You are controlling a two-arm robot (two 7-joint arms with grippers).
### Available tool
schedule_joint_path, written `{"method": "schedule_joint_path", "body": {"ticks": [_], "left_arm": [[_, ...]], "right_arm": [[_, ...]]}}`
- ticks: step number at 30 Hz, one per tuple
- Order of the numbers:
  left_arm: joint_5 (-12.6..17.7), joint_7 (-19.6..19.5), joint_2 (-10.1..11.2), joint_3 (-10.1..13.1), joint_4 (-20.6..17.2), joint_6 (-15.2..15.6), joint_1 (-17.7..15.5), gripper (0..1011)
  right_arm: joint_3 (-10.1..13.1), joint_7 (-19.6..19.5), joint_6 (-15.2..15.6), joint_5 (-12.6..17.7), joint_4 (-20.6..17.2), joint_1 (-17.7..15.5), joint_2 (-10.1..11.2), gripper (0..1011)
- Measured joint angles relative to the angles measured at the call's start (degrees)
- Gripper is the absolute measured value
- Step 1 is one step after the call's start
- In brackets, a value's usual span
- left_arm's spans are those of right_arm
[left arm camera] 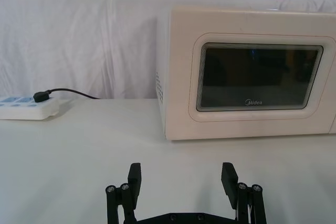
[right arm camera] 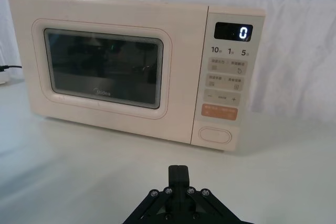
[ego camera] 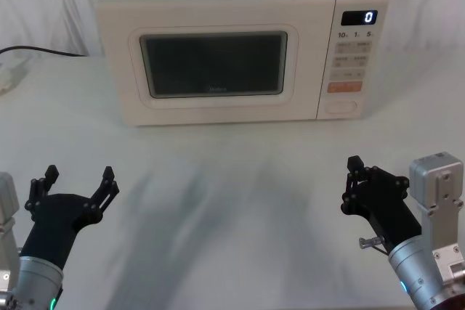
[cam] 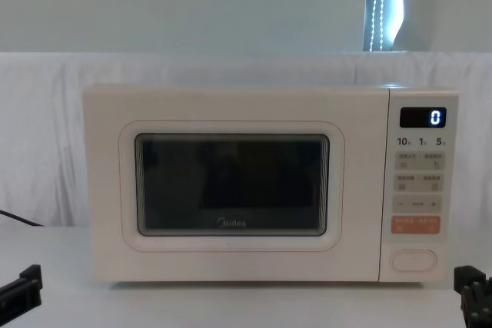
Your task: Press the button to open the microwave door with one hand; close the microwave door with the other hand.
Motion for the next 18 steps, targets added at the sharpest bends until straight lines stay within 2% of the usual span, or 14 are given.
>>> {"method": "schedule_joint_path", "body": {"ticks": [5, 18], "left_arm": [[0.00, 0.00, 0.00, 0.00, 0.00, 0.00, 0.00, 1001], [0.00, 0.00, 0.00, 0.00, 0.00, 0.00, 0.00, 1001]], "right_arm": [[0.05, 0.13, 0.00, 0.00, 0.10, 0.10, -0.07, 0], [3.08, 4.11, 1.12, 2.07, 5.63, 5.44, -3.40, 0]]}}
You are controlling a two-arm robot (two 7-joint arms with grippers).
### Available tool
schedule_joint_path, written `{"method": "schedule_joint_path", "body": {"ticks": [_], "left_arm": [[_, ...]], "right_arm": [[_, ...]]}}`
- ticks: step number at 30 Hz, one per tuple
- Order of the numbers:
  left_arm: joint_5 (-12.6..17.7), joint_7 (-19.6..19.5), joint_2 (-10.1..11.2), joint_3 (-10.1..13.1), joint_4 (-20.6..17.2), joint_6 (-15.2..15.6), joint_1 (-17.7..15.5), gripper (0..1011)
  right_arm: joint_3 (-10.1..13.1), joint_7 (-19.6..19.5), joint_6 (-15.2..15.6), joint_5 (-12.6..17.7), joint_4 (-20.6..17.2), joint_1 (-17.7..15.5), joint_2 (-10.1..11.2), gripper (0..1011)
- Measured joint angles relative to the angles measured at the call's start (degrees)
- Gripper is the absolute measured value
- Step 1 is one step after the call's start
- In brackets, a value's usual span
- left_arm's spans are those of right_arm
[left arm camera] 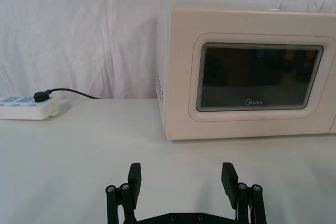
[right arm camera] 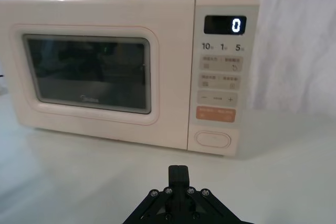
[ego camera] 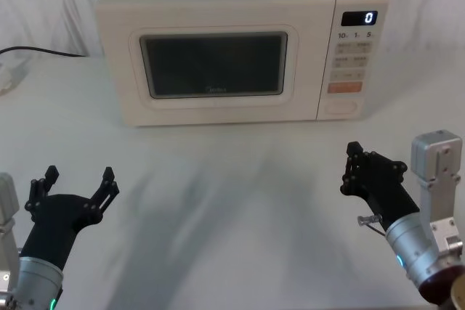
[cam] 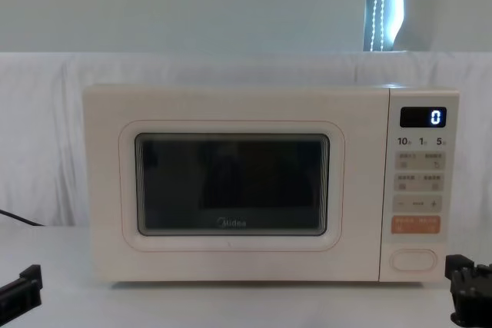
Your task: Press the button to open the microwave door with one hand; close the microwave door with the other hand.
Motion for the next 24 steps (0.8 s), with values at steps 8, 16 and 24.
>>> {"method": "schedule_joint_path", "body": {"ticks": [8, 16, 24], "left_arm": [[0.00, 0.00, 0.00, 0.00, 0.00, 0.00, 0.00, 1001], [0.00, 0.00, 0.00, 0.00, 0.00, 0.00, 0.00, 1001], [0.00, 0.00, 0.00, 0.00, 0.00, 0.00, 0.00, 1001]], "right_arm": [[1.60, 1.74, 0.31, -0.01, 5.52, 4.24, -1.33, 0], [2.82, 3.31, -0.17, 0.45, 12.21, 9.36, -2.94, 0], [3.10, 4.42, -1.54, 0.81, 18.17, 14.14, -3.92, 0]]}}
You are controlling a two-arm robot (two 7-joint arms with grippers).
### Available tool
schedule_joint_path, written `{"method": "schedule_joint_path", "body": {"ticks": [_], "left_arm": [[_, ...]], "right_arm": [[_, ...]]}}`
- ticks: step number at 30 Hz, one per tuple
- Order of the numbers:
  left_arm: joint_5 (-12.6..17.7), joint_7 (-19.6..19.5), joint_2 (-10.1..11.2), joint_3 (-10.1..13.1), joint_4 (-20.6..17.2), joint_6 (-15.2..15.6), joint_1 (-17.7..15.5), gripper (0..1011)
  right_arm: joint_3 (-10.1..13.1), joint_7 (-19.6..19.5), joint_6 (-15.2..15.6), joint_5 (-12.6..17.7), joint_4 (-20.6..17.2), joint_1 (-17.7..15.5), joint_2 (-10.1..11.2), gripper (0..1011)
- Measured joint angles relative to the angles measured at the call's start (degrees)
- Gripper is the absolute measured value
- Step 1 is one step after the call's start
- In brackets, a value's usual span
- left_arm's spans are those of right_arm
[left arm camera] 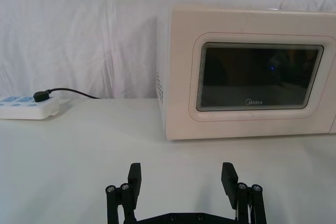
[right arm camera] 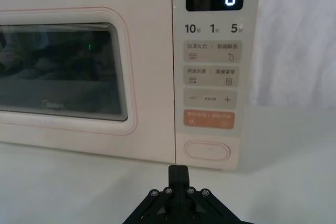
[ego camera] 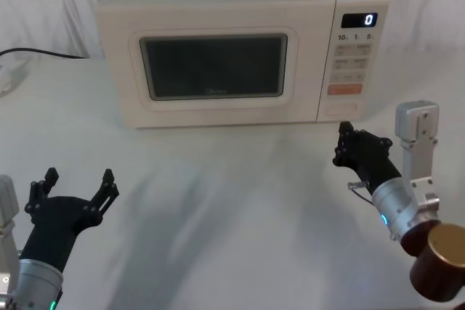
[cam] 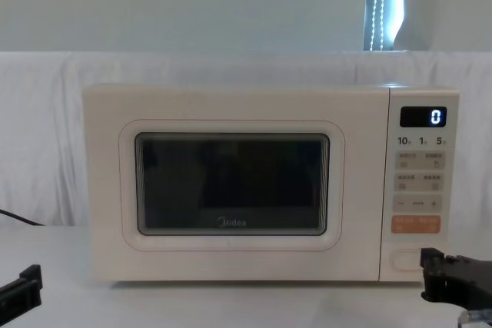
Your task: Press the button to open the microwave door with one hand; close the microwave door with the other hand.
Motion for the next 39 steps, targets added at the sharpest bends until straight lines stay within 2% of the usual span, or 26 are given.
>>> {"method": "schedule_joint_path", "body": {"ticks": [12, 29, 39], "left_arm": [[0.00, 0.00, 0.00, 0.00, 0.00, 0.00, 0.00, 1001], [0.00, 0.00, 0.00, 0.00, 0.00, 0.00, 0.00, 1001], [0.00, 0.00, 0.00, 0.00, 0.00, 0.00, 0.00, 1001]], "right_arm": [[0.13, 0.75, -2.47, -1.13, 10.75, 7.33, -0.30, 0], [1.09, 0.70, -3.62, -1.92, 20.71, 14.20, -1.02, 0], [1.62, 0.03, -4.55, -2.43, 25.00, 16.78, -1.61, 0]]}}
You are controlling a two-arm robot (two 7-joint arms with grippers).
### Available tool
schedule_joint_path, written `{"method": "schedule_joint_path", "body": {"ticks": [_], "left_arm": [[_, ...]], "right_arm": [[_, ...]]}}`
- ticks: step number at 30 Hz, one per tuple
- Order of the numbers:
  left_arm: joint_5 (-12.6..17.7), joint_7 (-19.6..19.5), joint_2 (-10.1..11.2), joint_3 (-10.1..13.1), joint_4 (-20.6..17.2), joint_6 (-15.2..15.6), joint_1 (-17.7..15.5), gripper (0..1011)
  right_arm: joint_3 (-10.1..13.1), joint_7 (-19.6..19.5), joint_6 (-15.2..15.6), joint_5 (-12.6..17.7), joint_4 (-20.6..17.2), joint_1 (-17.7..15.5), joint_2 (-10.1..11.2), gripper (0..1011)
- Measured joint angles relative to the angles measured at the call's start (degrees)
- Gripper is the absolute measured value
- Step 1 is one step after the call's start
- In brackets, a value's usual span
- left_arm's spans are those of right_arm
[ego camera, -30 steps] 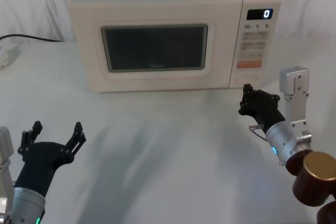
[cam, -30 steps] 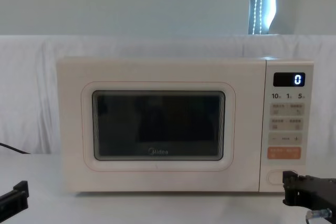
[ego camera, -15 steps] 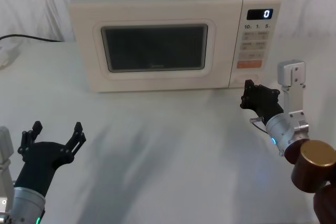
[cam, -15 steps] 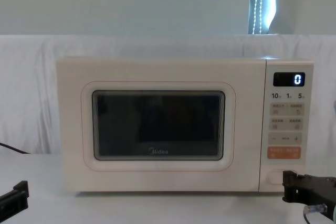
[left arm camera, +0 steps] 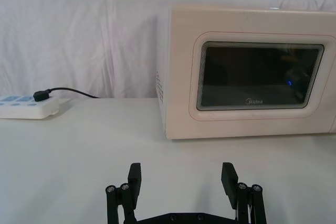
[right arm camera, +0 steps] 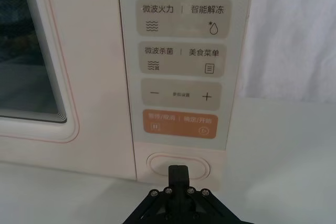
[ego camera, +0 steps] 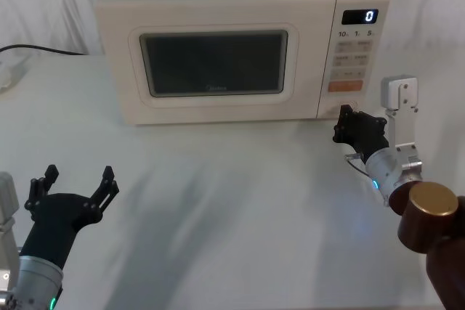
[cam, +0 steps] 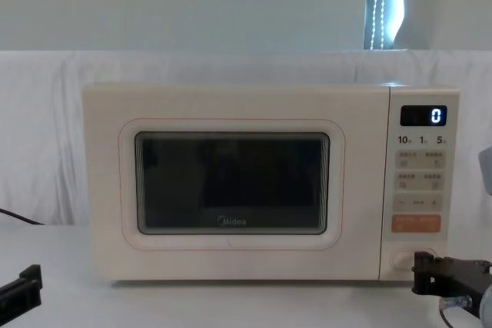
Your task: Press the button to open the microwave door with one hand; close the microwave door with the other hand.
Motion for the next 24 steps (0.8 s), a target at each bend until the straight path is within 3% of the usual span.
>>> {"method": "schedule_joint_path", "body": {"ticks": [24], "left_arm": [[0.00, 0.00, 0.00, 0.00, 0.00, 0.00, 0.00, 1001]], "right_arm": [[1.25, -0.17, -2.18, -0.67, 6.75, 4.13, -0.78, 0]]}}
